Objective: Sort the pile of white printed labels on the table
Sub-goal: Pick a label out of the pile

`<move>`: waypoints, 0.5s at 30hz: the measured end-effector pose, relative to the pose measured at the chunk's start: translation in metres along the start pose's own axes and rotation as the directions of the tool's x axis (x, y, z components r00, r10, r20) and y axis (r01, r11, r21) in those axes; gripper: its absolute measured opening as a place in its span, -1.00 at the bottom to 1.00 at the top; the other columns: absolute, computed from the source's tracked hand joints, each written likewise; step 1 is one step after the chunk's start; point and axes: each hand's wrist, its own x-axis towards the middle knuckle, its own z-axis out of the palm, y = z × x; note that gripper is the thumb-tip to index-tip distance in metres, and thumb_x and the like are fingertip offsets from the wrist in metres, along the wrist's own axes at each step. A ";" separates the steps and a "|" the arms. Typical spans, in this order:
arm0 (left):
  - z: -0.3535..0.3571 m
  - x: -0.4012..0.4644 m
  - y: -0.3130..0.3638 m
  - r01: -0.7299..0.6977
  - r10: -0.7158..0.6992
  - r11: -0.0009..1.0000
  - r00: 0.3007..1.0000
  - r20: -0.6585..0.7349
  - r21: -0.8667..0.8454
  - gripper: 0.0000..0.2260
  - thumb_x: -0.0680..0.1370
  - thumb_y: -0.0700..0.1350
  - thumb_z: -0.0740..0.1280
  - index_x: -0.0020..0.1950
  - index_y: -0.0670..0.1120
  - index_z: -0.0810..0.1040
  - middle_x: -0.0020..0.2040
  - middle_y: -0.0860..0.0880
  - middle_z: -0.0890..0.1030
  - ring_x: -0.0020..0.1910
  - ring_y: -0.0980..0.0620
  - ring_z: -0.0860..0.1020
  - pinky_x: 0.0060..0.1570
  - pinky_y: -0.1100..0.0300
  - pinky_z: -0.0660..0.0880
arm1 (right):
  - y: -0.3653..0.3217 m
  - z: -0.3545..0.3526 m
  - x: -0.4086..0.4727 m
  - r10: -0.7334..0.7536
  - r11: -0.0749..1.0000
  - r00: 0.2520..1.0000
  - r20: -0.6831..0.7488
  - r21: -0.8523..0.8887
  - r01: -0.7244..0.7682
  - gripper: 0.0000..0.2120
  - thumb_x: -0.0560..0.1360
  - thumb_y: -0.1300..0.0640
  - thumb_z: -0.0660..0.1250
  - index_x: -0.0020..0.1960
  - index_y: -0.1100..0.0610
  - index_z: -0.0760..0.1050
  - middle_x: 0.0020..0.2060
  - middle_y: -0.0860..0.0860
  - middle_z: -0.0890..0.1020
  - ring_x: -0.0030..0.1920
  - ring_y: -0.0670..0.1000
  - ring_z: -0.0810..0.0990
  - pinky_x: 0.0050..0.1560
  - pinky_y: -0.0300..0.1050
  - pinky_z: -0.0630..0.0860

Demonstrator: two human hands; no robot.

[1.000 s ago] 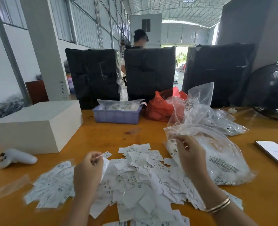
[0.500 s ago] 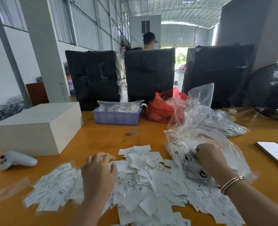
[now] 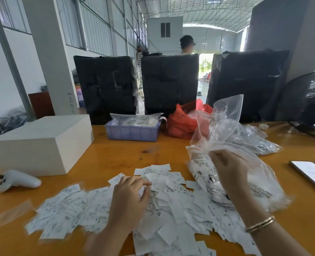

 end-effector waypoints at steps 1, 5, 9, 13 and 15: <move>-0.001 0.000 0.003 0.026 -0.024 0.997 0.999 0.021 -0.078 -0.79 0.58 0.09 0.22 0.02 0.08 0.62 -0.01 0.28 0.53 0.06 0.21 0.42 0.06 0.25 0.28 | -0.010 0.009 -0.010 0.026 0.998 0.997 0.068 0.047 -0.029 -0.95 0.48 0.14 0.38 -0.07 0.07 0.60 -0.27 -0.16 0.61 -0.28 -0.26 0.54 -0.29 -0.53 0.40; -0.004 -0.002 0.012 0.176 -0.115 0.887 0.980 0.164 -0.427 -0.68 0.51 0.28 0.10 0.10 0.20 0.53 0.05 0.30 0.54 0.11 0.38 0.44 0.03 0.43 0.34 | -0.033 0.042 -0.057 0.101 0.952 0.911 0.400 0.227 -0.205 -0.93 0.46 0.17 0.40 -0.12 0.04 0.53 -0.27 -0.06 0.65 -0.26 -0.17 0.62 -0.24 -0.36 0.52; -0.006 -0.003 0.015 0.320 -0.153 0.782 0.930 0.333 -0.535 -0.42 0.36 0.47 0.09 0.31 0.26 0.33 0.09 0.33 0.52 0.07 0.48 0.45 -0.04 0.50 0.38 | -0.034 0.054 -0.084 0.045 0.911 0.851 0.523 0.328 -0.250 -0.81 0.46 0.27 0.38 -0.13 -0.02 0.52 -0.28 -0.06 0.67 -0.20 -0.13 0.65 -0.18 -0.28 0.54; -0.006 -0.002 0.017 0.345 -0.127 0.756 0.911 0.392 -0.556 -0.39 0.34 0.42 0.24 0.34 0.28 0.25 0.18 0.33 0.49 0.16 0.37 0.45 0.15 0.30 0.41 | -0.023 0.049 -0.084 -0.009 0.881 0.840 0.542 0.401 -0.249 -0.70 0.51 0.36 0.25 -0.04 -0.05 0.54 -0.27 -0.07 0.63 -0.16 -0.03 0.69 -0.13 0.03 0.56; -0.005 -0.002 0.016 0.336 -0.122 0.748 0.917 0.380 -0.572 -0.50 0.40 0.26 0.35 0.29 0.24 0.34 0.05 0.29 0.56 0.07 0.32 0.51 0.09 0.30 0.46 | -0.019 0.049 -0.085 -0.022 0.871 0.828 0.560 0.417 -0.259 -0.66 0.52 0.35 0.24 0.05 -0.08 0.50 -0.28 -0.10 0.59 -0.18 -0.01 0.69 -0.17 0.02 0.53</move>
